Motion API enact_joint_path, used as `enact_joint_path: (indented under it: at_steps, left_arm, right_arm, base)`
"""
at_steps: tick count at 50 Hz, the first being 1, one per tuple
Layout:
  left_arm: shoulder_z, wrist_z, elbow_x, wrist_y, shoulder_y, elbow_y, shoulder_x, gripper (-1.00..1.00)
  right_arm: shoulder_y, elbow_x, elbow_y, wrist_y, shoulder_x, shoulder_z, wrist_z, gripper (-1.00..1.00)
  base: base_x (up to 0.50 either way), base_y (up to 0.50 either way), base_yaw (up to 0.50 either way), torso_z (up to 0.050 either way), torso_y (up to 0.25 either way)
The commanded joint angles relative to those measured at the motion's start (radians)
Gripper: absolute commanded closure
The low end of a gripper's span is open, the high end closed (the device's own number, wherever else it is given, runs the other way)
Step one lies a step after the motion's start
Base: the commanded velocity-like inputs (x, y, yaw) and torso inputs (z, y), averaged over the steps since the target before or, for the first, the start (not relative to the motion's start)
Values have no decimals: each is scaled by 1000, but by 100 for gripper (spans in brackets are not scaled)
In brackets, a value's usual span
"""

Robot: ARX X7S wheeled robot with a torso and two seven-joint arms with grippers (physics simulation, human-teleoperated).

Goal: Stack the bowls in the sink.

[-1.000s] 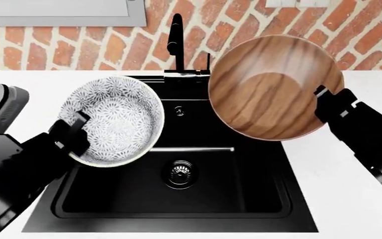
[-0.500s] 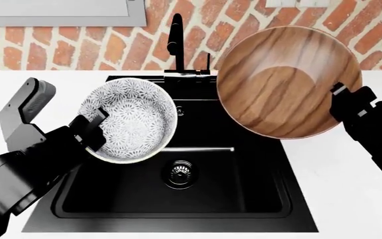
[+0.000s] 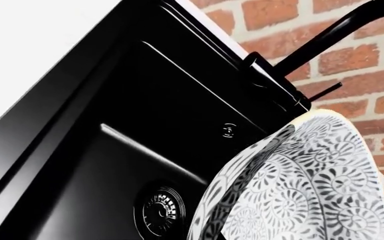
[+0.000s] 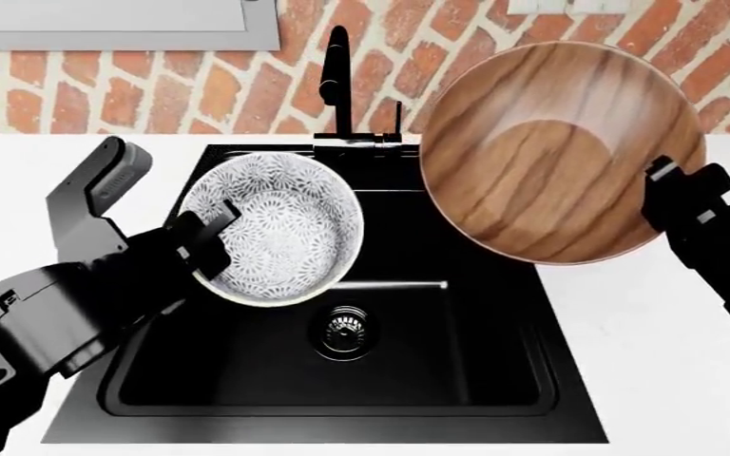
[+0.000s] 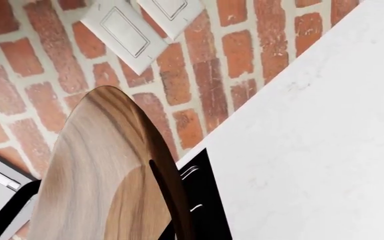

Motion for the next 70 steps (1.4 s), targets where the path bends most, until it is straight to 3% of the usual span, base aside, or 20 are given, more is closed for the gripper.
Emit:
enact_joint_path:
  at_steps: [1, 36, 70]
  left_arm:
    - [36, 8, 9, -12, -39, -52, 14, 100]
    - [173, 92, 75, -108, -215, -254, 71, 100]
    - [259, 198, 109, -141, -253, -442, 144, 100]
  right_arm:
    - [-15, 0, -13, -15, 0, 13, -25, 100]
    - [-25, 66, -15, -23, 40, 49, 1, 100]
    - [-54, 98, -28, -37, 53, 70, 11, 100]
  base:
    - [0, 0, 0, 0, 0]
    - [0, 0, 0, 0, 1]
    - [0, 0, 0, 0, 1]
